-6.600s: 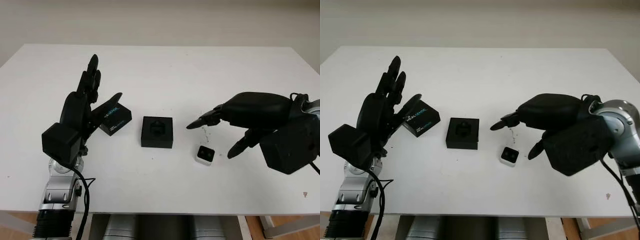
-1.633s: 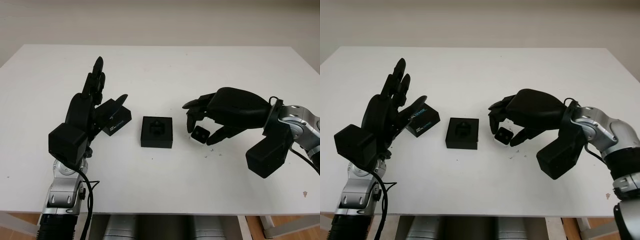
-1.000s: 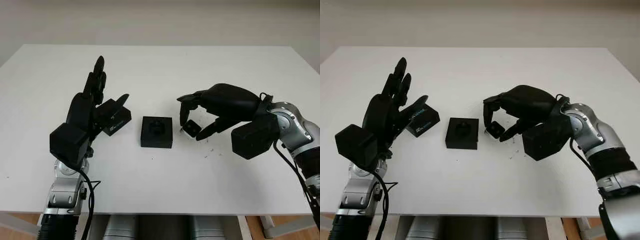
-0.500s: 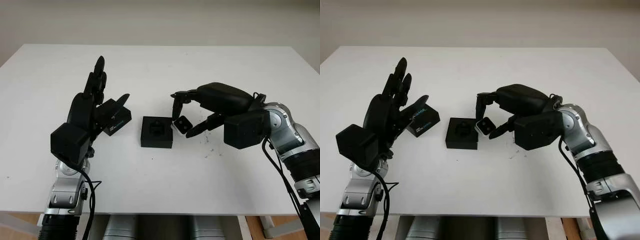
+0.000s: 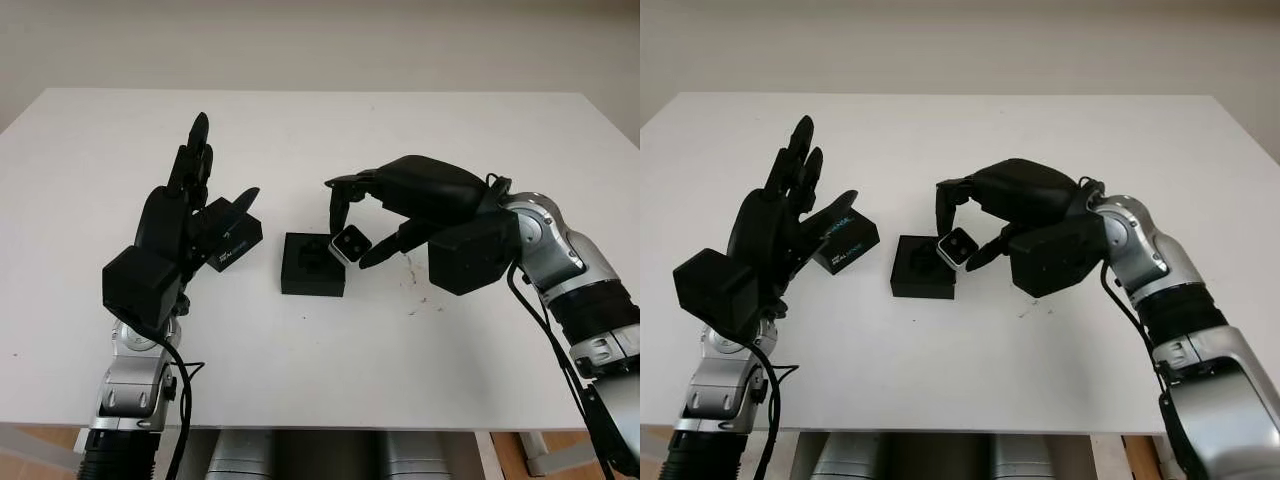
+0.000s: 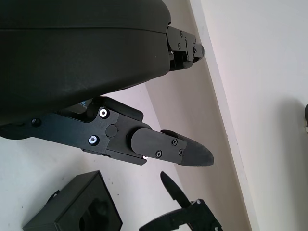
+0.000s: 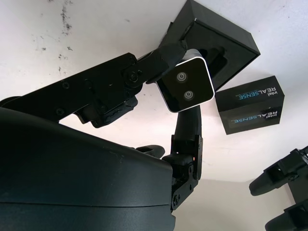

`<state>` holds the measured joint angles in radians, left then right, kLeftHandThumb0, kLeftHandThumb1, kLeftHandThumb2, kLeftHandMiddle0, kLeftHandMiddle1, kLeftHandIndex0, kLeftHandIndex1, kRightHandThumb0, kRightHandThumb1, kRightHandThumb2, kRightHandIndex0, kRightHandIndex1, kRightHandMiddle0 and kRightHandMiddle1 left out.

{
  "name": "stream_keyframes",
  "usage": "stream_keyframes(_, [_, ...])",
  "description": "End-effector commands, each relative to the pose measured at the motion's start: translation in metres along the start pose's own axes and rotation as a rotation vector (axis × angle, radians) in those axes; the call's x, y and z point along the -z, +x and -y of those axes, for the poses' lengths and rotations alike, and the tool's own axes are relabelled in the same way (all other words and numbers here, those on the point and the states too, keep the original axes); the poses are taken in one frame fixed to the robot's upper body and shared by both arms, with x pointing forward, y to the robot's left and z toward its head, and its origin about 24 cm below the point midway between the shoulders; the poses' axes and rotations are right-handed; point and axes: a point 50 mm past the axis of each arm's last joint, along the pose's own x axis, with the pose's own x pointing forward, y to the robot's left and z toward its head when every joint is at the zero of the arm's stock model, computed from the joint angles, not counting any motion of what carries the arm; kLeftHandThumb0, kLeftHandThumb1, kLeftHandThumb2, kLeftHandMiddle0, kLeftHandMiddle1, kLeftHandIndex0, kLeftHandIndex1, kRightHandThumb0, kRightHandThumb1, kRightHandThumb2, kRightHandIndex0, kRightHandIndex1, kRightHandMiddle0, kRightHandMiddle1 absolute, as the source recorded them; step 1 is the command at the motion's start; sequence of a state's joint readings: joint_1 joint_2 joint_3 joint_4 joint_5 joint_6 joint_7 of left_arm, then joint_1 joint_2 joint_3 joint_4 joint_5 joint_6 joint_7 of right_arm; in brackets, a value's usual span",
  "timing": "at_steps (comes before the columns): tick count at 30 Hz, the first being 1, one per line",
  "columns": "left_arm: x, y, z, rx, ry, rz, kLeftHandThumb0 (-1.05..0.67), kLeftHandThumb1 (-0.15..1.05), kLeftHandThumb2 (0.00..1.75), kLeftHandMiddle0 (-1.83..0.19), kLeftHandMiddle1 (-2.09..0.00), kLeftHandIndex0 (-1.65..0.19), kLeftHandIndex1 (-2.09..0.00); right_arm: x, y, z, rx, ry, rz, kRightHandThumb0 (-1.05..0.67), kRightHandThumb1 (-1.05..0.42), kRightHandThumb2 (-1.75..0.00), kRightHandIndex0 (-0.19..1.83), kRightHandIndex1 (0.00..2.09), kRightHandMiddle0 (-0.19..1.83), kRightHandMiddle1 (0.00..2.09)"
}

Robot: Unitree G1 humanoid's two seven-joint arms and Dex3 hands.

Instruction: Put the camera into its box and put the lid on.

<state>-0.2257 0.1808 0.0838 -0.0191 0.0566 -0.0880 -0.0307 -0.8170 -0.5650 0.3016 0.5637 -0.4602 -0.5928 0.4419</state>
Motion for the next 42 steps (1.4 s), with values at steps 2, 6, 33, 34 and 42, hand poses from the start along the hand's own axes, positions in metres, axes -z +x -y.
stream_keyframes(2, [-0.003, -0.001, 0.001, -0.004, 0.004, 0.017, -0.58, 1.05, 0.11, -0.03, -0.05, 0.0, -0.05, -0.004, 0.007, 0.009, 0.029, -0.019, 0.024, -0.39, -0.96, -0.05, 0.34, 0.05, 0.38, 1.47])
stream_keyframes(6, [-0.003, -0.001, 0.002, -0.007, 0.007, 0.015, -0.58, 1.05, 0.11, -0.04, -0.05, -0.01, -0.05, -0.004, 0.012, 0.01, 0.038, -0.043, 0.033, -0.39, -0.95, -0.05, 0.35, 0.05, 0.39, 1.45])
stream_keyframes(33, [-0.003, -0.002, 0.004, -0.016, 0.003, 0.023, -0.56, 1.05, 0.11, -0.03, -0.05, 0.0, -0.05, -0.006, 0.028, 0.001, 0.056, 0.194, -0.062, -0.37, -0.97, -0.05, 0.36, 0.05, 0.29, 1.58])
stream_keyframes(34, [-0.003, -0.002, 0.004, -0.016, 0.001, 0.023, -0.57, 1.05, 0.11, -0.03, -0.05, 0.0, -0.05, -0.006, 0.028, 0.0, 0.063, 0.216, -0.07, -0.37, -0.96, -0.05, 0.37, 0.05, 0.29, 1.58])
stream_keyframes(42, [-0.004, -0.004, 0.005, -0.014, 0.004, 0.025, -0.56, 1.05, 0.12, -0.03, -0.05, 0.0, -0.05, -0.01, 0.025, -0.008, 0.112, 0.297, -0.123, -0.38, -0.95, -0.05, 0.41, 0.07, 0.31, 1.57])
